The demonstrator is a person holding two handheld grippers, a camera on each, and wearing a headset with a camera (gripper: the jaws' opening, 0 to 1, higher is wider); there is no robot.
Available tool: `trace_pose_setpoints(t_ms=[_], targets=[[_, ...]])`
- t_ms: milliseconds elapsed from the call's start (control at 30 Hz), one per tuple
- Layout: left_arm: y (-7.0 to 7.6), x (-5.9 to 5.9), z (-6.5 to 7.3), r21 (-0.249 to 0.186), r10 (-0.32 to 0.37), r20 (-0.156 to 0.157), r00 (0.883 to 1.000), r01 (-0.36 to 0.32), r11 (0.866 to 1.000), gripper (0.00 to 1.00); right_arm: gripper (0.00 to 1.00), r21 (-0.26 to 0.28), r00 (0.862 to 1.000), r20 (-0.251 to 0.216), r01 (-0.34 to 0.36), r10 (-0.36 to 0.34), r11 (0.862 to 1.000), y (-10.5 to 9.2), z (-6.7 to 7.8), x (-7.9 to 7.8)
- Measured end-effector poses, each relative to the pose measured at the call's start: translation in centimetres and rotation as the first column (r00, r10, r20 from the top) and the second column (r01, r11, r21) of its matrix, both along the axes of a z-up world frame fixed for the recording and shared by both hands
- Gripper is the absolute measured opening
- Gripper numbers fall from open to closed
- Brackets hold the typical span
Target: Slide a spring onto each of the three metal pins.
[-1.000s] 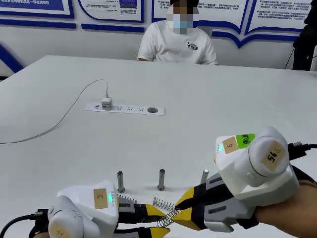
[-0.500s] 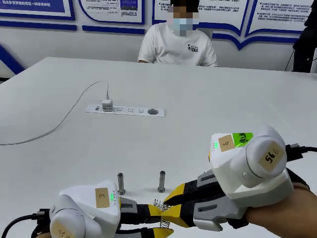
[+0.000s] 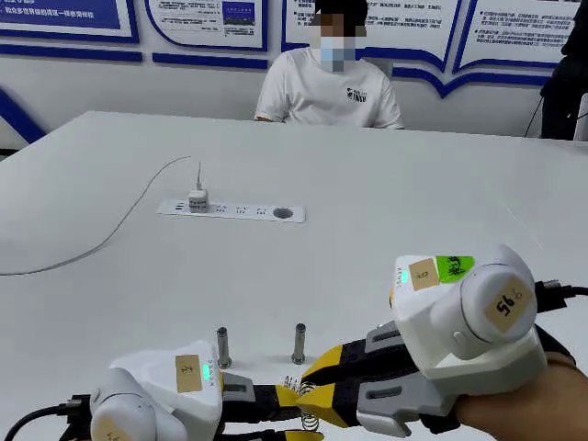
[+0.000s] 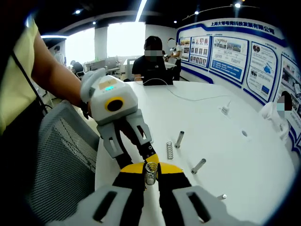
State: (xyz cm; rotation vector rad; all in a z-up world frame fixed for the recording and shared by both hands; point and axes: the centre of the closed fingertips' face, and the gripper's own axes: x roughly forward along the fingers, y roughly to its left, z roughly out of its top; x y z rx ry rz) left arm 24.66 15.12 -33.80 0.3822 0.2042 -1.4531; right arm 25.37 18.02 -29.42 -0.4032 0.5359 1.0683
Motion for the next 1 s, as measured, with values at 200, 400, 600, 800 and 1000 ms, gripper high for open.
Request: trace_pose_setpoints(t_ms=[200,400,600,800,1000], targets=[[0.4,0.3,-0.1,-0.004,0.017,-0.013,1.0,-0.017,1.0,0.2,0.11,0.006,1.0,0.006,0.024,-0.024,1.0,-0.8,0.4,0.5],[1.5,1.2,0.0,-0.015,0.071,-0.028,0.997,-0.071,0.997,0.26,0.11,0.006,0.998,0.019,0.052,-0.052,0.999,-1.9,0.9,1.1],[2.7,2.2,0.0,-0.028,0.123,-0.039,0.992,-0.124,0.992,0.33,0.11,0.01,0.996,0.032,0.083,-0.083,0.997,-3.0,1.5,1.7],[4.3,3.1,0.0,-0.031,0.18,-0.046,0.983,-0.182,0.983,0.38,0.11,0.016,0.992,0.047,0.117,-0.117,0.993,-4.2,2.1,2.6],[5.8,3.9,-0.2,-0.035,0.233,-0.057,0.971,-0.236,0.971,0.42,0.11,0.021,0.987,0.059,0.147,-0.148,0.989,-5.3,2.6,3.4]])
